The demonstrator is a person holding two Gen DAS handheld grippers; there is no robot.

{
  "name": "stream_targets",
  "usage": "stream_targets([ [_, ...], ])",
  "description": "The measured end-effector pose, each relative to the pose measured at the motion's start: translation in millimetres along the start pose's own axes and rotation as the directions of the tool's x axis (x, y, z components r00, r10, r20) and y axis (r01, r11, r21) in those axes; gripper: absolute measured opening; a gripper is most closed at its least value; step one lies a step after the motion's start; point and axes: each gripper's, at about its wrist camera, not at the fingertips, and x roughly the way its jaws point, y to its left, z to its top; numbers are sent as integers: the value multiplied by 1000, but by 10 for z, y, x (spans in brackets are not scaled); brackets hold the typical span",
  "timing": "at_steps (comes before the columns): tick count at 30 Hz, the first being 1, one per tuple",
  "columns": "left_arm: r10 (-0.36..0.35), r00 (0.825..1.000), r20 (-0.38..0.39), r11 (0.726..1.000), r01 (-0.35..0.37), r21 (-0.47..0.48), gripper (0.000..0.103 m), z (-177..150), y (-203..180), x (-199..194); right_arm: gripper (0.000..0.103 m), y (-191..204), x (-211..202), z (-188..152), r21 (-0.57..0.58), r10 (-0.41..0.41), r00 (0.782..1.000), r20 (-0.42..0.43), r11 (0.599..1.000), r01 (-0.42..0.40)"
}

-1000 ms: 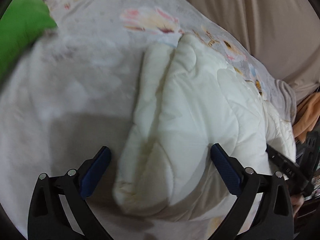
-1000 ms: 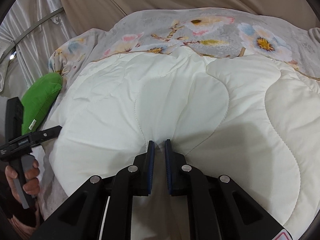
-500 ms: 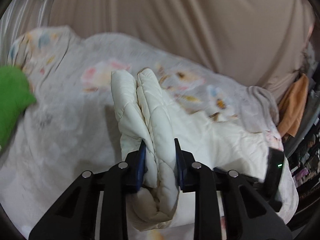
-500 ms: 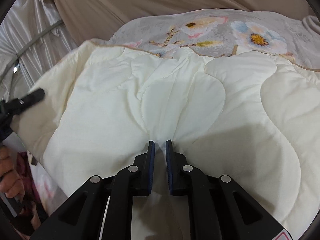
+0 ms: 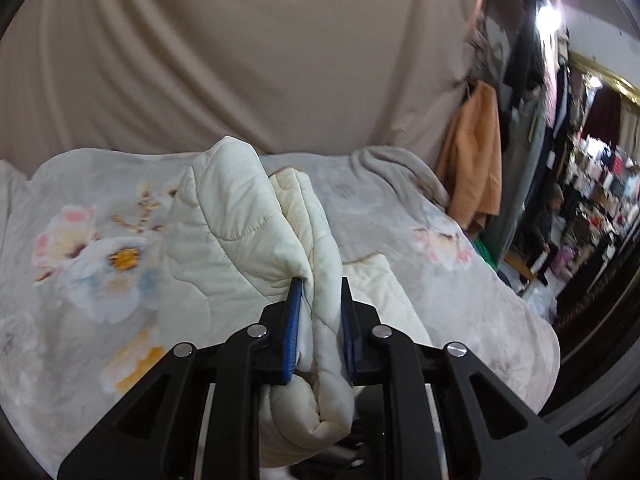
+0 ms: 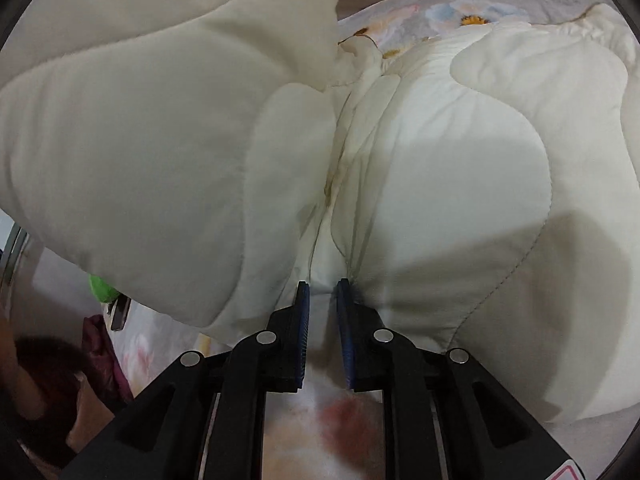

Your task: Fold large clothes

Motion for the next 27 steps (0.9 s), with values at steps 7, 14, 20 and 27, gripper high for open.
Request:
stream_targets([
  [7, -10, 994, -112, 999, 16, 48, 16, -127, -478, 801, 18, -449, -765, -311, 144, 48, 989, 140, 987, -68],
  [14, 21, 968, -250, 995, 5, 104, 16, -563, -787, 1610, 18, -838, -1609, -595, 215, -147, 958, 246, 972, 94],
  [20, -25, 962, -271, 999, 37, 40, 20, -617, -748, 1660, 18, -867, -1957, -544, 229, -257, 917, 305, 954, 191],
  [27, -127, 991, -46, 990, 123, -69, 53, -214, -371, 562, 67, -675, -2177, -333, 183, -234, 890, 391, 968, 174],
])
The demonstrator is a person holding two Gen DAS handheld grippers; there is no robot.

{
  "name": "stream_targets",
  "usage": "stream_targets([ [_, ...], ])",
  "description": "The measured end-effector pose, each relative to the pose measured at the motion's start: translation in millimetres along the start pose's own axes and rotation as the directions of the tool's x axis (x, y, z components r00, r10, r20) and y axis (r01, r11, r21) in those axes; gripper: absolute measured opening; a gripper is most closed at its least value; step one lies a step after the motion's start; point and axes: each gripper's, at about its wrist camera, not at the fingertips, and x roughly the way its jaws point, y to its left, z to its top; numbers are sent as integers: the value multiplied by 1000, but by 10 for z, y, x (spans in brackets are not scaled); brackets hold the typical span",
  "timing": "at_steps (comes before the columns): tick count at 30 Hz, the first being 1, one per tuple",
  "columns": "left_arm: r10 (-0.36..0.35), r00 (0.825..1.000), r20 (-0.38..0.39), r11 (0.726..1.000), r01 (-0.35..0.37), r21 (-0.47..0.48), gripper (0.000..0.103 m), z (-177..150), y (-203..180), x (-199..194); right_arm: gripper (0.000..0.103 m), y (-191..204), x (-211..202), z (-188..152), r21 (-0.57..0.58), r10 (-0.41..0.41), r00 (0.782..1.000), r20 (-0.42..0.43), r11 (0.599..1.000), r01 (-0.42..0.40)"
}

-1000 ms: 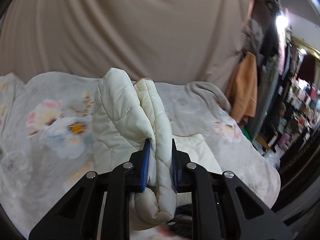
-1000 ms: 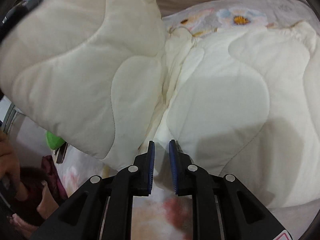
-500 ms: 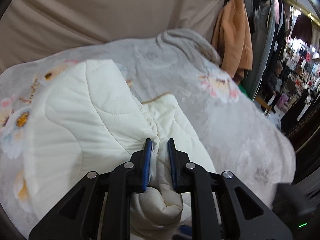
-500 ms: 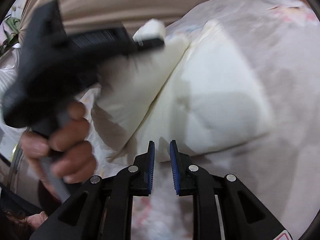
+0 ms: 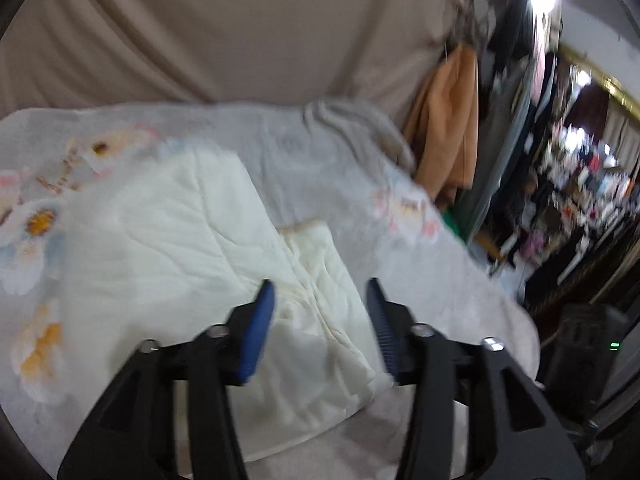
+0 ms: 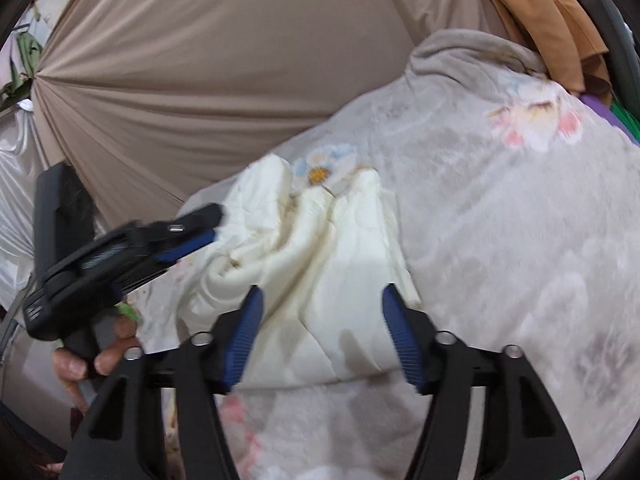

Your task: Fold large clothes

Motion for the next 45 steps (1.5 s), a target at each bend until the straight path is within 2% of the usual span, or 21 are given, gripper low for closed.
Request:
stream_targets([
  [2, 29, 997, 66, 999, -26, -36, 58, 57, 177, -324, 73, 68, 17, 117, -3, 52, 999, -4, 999, -52],
  [4, 100, 990, 98, 993, -92, -76, 60, 36, 389, -542, 79, 116, 99, 306, 1, 103, 994, -22, 995, -103],
  [6, 193, 976, 105, 978, -182, -106, 60, -20, 562, -641, 85, 238, 210, 392, 11, 148, 988, -48, 989, -148],
  [8, 262, 961, 92, 959, -248, -140, 60, -133, 748, -686, 87, 368, 436, 459, 25, 171, 979, -107, 985, -169],
  [10, 288, 956, 54, 946, -276, -173, 60, -248, 908, -658, 87, 484, 693, 502, 1, 153, 972, -178, 988, -156],
  [13, 317, 948, 2, 929, -310, -203, 60, -416, 1074, -600, 87, 666, 1049, 436, -77, 45, 970, -239, 995, -66],
  [14, 322, 947, -7, 926, -317, -206, 60, -457, 1100, -587, 81, 716, 1125, 403, -98, 23, 969, -247, 994, -49],
  [15, 324, 946, -8, 925, -319, -207, 60, -484, 1106, -586, 53, 759, 1180, 384, -110, 31, 968, -249, 992, -60],
  [16, 324, 946, -6, 926, -318, -205, 60, -489, 1096, -585, 40, 752, 1201, 382, -117, 53, 968, -247, 990, -84],
  [18, 316, 949, 7, 932, -309, -192, 60, -478, 1022, -601, 24, 792, 1068, 448, -124, 111, 973, -203, 983, -138],
  [20, 304, 952, 22, 941, -297, -162, 60, -443, 913, -593, 22, 801, 768, 532, -147, 155, 982, -110, 974, -170],
  [22, 291, 956, 27, 950, -285, -130, 60, -419, 804, -534, 21, 696, 436, 552, -156, 167, 986, -11, 974, -167],
  [24, 281, 960, 10, 956, -279, -86, 60, -433, 691, -380, 21, 494, 286, 515, -126, 134, 991, 27, 983, -130],
  [26, 285, 958, -18, 957, -286, -46, 60, -477, 598, -181, 21, 160, 303, 397, -61, 65, 998, 1, 996, -64],
  [27, 285, 958, -36, 958, -286, -31, 60, -512, 563, -77, 21, -64, 375, 305, -5, 40, 998, -39, 999, -41],
  [30, 251, 965, -79, 967, -254, -29, 62, -609, 518, 164, 22, -431, 538, 93, 75, 18, 995, -93, 997, -11],
  [33, 298, 951, -78, 955, -298, 11, 63, -675, 463, 261, 26, -559, 684, -22, 90, 12, 992, -122, 996, -1],
  [37, 342, 936, -80, 940, -341, 23, 63, -729, 492, 331, 30, -658, 730, -19, 170, 74, 988, -133, 984, -51],
  [39, 355, 931, -78, 935, -355, 24, 63, -730, 489, 330, 38, -610, 629, 52, 184, 79, 988, -129, 981, -55],
  [42, 361, 930, -76, 933, -360, 23, 63, -706, 483, 323, 41, -476, 355, 257, 153, 58, 996, -72, 987, -46],
  [45, 385, 920, -68, 923, -384, 29, 63, -686, 465, 318, 43, -165, 153, 523, 35, -35, 999, 14, 999, 34],
])
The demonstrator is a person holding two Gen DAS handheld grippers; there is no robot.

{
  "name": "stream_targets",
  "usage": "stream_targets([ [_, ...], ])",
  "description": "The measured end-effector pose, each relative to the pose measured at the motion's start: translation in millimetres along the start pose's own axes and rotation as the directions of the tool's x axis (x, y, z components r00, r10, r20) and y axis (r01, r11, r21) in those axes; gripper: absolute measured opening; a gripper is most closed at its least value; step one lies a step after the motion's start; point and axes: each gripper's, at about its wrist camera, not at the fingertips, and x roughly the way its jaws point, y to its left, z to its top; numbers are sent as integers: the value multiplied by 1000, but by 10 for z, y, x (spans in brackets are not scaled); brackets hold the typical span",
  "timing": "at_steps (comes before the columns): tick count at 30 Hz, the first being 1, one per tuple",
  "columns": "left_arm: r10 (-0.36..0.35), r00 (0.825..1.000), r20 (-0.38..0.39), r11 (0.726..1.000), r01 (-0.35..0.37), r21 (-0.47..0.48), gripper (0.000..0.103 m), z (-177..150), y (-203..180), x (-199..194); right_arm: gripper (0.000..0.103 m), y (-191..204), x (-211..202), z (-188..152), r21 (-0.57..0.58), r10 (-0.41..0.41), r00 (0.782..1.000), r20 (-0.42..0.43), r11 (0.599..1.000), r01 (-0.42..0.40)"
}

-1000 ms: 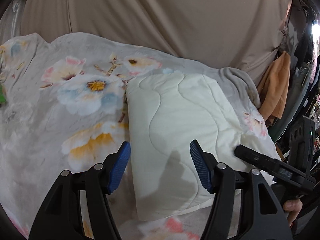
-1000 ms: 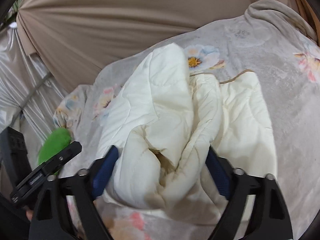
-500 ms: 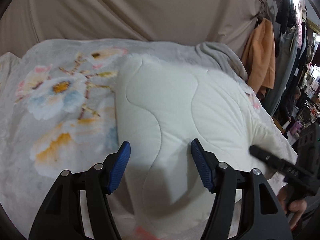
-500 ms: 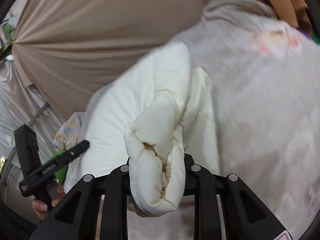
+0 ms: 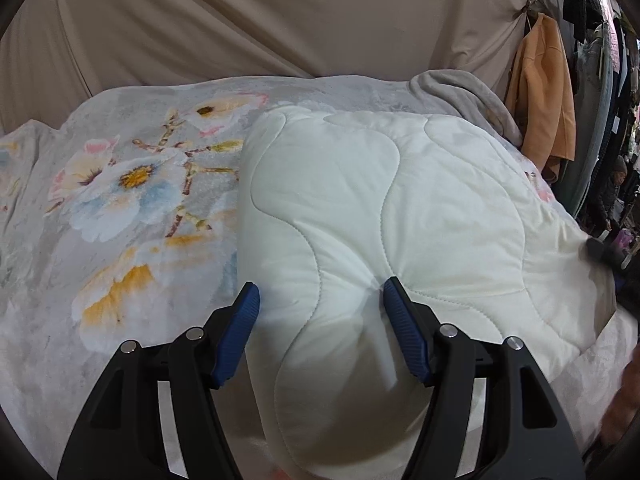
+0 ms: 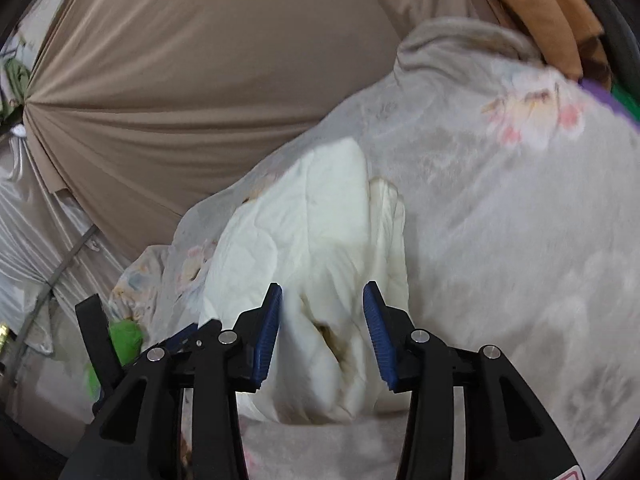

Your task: Fold large clothes

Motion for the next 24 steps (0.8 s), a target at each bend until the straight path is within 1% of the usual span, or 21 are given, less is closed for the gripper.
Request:
stream_targets([
  [2, -9, 1000, -7, 1000, 9, -11, 63, 7, 11, 7, 43, 227, -86, 188, -88, -57, 995, 77, 994, 64],
  [3, -7, 1000, -8, 1000, 7, -12, 63, 10, 12, 8, 43, 266, -105, 265, -102, -59, 994, 93, 992, 69],
  [4, -5, 1000, -8, 1000, 5, -12, 63, 10, 11, 7, 43, 350, -98, 351, -114, -42, 994, 105, 992, 54],
  [5, -2, 1000, -9, 1000, 2, -13, 63, 11, 0, 8, 42, 441, -68, 421, -132, -24, 994, 106, 990, 38],
  [6, 0, 1000, -10, 1000, 0, -12, 63, 11, -4, 7, 38, 557, -21, 484, -164, -17, 994, 109, 986, 35],
  [7, 2, 1000, -11, 1000, -3, -11, 63, 13, -9, 9, 36, 628, 20, 511, -199, -21, 993, 114, 979, 44],
  [8, 4, 1000, -13, 1000, -4, -13, 63, 15, -9, 10, 35, 704, 90, 549, -234, -33, 993, 114, 970, 59],
  [10, 6, 1000, -15, 1000, -6, -12, 63, 21, -10, 10, 28, 831, 327, 621, -290, -57, 995, 85, 954, 80],
  [12, 7, 1000, -16, 1000, -7, -11, 63, 20, -10, 13, 24, 879, 598, 669, -319, -101, 993, 59, 941, 114],
  [13, 8, 1000, -17, 1000, -8, -11, 63, 21, -10, 13, 22, 886, 748, 696, -333, -139, 989, 55, 931, 149],
  [14, 7, 1000, -18, 1000, -7, -11, 63, 21, -9, 13, 21, 861, 893, 716, -345, -180, 982, 54, 920, 188],
  [15, 6, 1000, -16, 1000, -6, -13, 63, 21, -12, 14, 21, 814, 1043, 729, -355, -212, 977, 34, 911, 210],
  [17, 3, 1000, -19, 1000, -3, -12, 63, 23, -7, 27, 20, 658, 1316, 732, -341, -248, 969, -20, 913, 226],
  [19, -5, 1000, -15, 1000, 5, -12, 64, 23, -4, 34, 20, 480, 1589, 665, -336, -285, 955, -88, 911, 241],
  [21, -17, 1000, -2, 1000, 17, -11, 69, 32, -27, 31, 17, 276, 1804, 548, -316, -306, 944, -126, 914, 254],
  [22, -22, 1000, 0, 1000, 22, -11, 71, 40, -37, 35, 17, 205, 1853, 510, -307, -307, 943, -132, 917, 255],
  [24, -25, 1000, -2, 1000, 25, -8, 72, 54, -65, 59, 16, 84, 1909, 473, -275, -282, 948, -148, 932, 234],
])
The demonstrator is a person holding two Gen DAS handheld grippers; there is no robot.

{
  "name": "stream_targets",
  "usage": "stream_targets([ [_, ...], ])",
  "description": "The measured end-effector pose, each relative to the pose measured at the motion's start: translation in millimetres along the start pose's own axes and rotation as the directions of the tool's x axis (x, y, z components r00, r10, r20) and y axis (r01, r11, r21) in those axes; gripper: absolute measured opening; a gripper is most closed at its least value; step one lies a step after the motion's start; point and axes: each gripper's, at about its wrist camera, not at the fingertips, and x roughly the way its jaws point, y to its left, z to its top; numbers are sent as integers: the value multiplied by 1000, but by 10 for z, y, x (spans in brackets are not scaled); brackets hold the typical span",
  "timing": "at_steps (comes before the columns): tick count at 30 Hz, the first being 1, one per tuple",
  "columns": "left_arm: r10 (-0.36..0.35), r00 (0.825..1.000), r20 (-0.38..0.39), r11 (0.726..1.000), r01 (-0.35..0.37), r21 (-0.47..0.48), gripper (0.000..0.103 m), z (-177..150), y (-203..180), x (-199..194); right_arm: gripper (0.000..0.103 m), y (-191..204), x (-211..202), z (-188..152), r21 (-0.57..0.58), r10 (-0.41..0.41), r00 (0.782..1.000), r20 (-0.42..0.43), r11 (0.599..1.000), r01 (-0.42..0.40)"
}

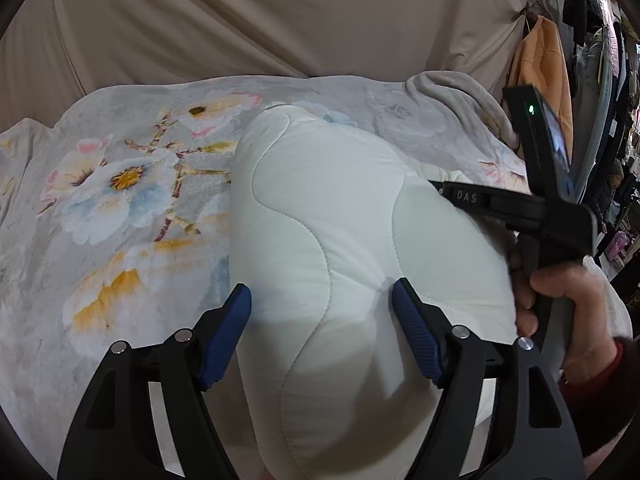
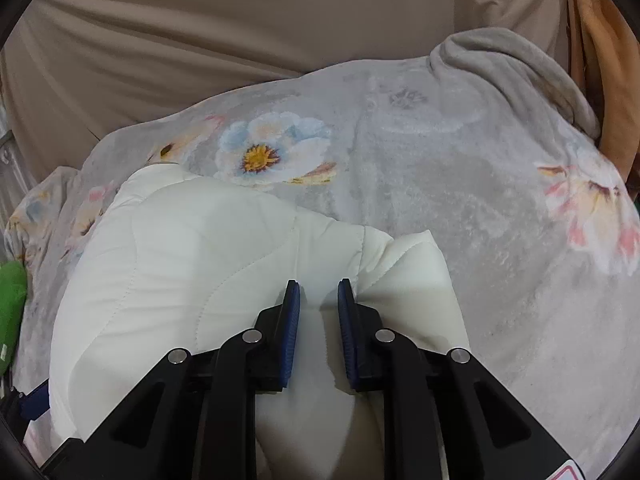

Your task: Fold large clothes

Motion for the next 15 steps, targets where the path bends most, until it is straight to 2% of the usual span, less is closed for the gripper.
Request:
stream_targets([
  [3, -14, 1000, -2, 1000, 14, -12, 72, 58, -7, -21, 16, -142, 96, -14, 54, 55, 998, -31, 997, -53],
  [5, -45, 999, 9, 999, 46, -30, 68, 163, 0, -84, 16, -143, 108, -11, 57, 58, 998, -37, 997, -55],
  [9, -61, 995, 76, 998, 61, -7, 68, 433, -159, -241, 16, -95, 62, 25, 36, 39, 998, -41, 999, -37],
  [11, -53, 996, 65, 998, 52, 23, 68, 520, -284, -145, 16, -98, -127, 43, 49, 53, 999, -7, 997, -53],
  [13, -44, 999, 23, 998, 43, 36, 68, 538, -345, 40, 20, -96, -496, 28, 55, 102, 993, 57, 993, -105],
  [15, -13, 1000, -19, 999, 14, 43, 68, 491, -365, 236, 20, -86, -853, -41, 36, 108, 990, 93, 993, -112],
])
